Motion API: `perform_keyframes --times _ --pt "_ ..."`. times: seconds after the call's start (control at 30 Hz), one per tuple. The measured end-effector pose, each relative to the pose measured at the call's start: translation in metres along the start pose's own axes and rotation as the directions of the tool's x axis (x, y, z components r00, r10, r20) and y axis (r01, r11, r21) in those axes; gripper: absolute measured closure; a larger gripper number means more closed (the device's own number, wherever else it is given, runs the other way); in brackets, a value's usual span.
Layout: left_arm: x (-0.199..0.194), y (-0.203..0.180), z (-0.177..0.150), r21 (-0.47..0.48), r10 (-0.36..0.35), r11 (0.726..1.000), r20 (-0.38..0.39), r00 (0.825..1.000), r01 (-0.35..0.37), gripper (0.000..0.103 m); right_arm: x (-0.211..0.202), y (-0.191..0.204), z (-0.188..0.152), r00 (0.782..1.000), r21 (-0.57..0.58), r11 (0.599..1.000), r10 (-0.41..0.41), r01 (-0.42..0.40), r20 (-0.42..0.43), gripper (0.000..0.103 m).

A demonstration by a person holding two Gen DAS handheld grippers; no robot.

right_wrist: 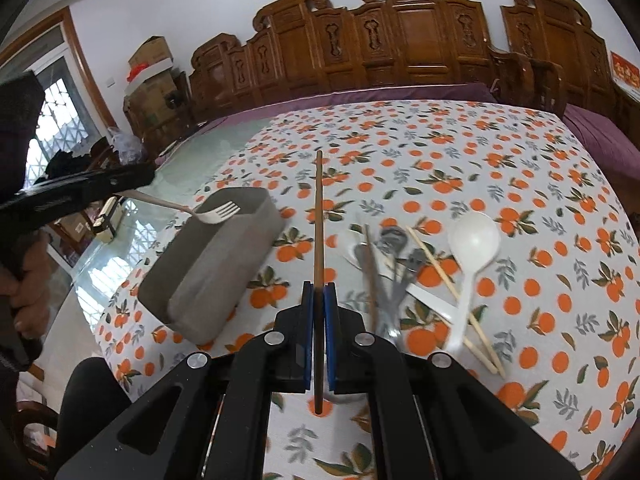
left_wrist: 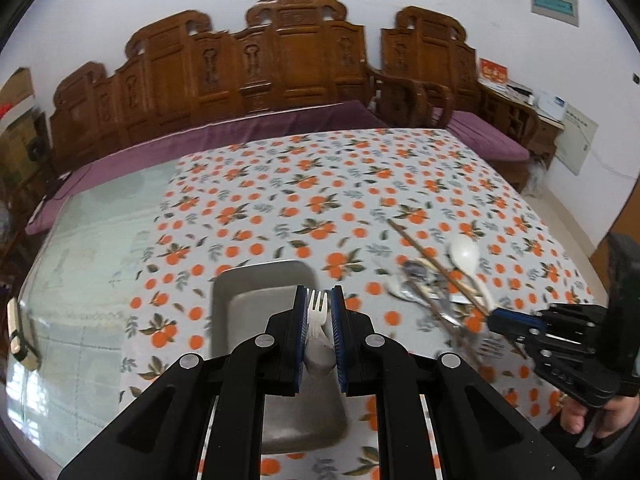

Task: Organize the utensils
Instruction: 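Carry the white fork into the grey tray and release it with the left gripper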

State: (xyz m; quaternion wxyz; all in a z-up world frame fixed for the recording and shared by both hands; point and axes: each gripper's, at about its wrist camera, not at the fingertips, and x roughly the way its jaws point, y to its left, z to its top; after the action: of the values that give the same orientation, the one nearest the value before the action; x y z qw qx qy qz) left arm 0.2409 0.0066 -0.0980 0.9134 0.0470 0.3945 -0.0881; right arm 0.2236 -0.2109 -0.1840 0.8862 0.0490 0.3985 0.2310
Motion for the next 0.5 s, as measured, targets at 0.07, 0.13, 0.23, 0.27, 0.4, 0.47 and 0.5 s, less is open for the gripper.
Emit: perform_keyframes --times 0.07,0.13,0.23,0.27,0.4,0.47,0.5 --pt "0.006 0.012 -0.003 -0.015 0.011 1.0 -0.001 1.0 -0.011 0.092 0.004 0.007 0.002 1.0 -0.009 1.0 0.003 -0.003 -0.006 0.097" --pt "0.012 0.022 -0.006 -0.031 0.017 0.999 -0.004 1.0 -0.017 0.092 0.008 0.013 0.003 1.0 -0.016 1.0 0.005 -0.006 -0.013 0.097" --pt "0.027 0.036 -0.01 -0.054 0.025 0.998 -0.017 1.0 -0.025 0.092 0.015 0.019 0.005 1.0 -0.019 1.0 0.011 -0.012 -0.027 0.097" --pt "0.032 0.038 -0.011 -0.058 0.028 0.998 -0.022 0.999 -0.029 0.092 0.018 0.021 0.005 0.999 -0.022 1.0 0.012 -0.013 -0.032 0.097" --pt "0.049 0.046 -0.017 -0.067 0.034 0.997 -0.039 0.999 -0.037 0.092 0.025 0.027 0.004 0.999 -0.028 1.0 0.011 -0.012 -0.047 0.097" --pt "0.057 0.048 -0.018 -0.069 0.035 0.997 -0.047 0.998 -0.038 0.092 0.028 0.029 0.004 0.999 -0.03 0.999 0.011 -0.013 -0.053 0.097" --pt "0.061 0.049 -0.019 -0.071 0.034 0.997 -0.052 0.998 -0.038 0.092 0.029 0.029 0.004 0.998 -0.031 0.999 0.012 -0.013 -0.055 0.097"
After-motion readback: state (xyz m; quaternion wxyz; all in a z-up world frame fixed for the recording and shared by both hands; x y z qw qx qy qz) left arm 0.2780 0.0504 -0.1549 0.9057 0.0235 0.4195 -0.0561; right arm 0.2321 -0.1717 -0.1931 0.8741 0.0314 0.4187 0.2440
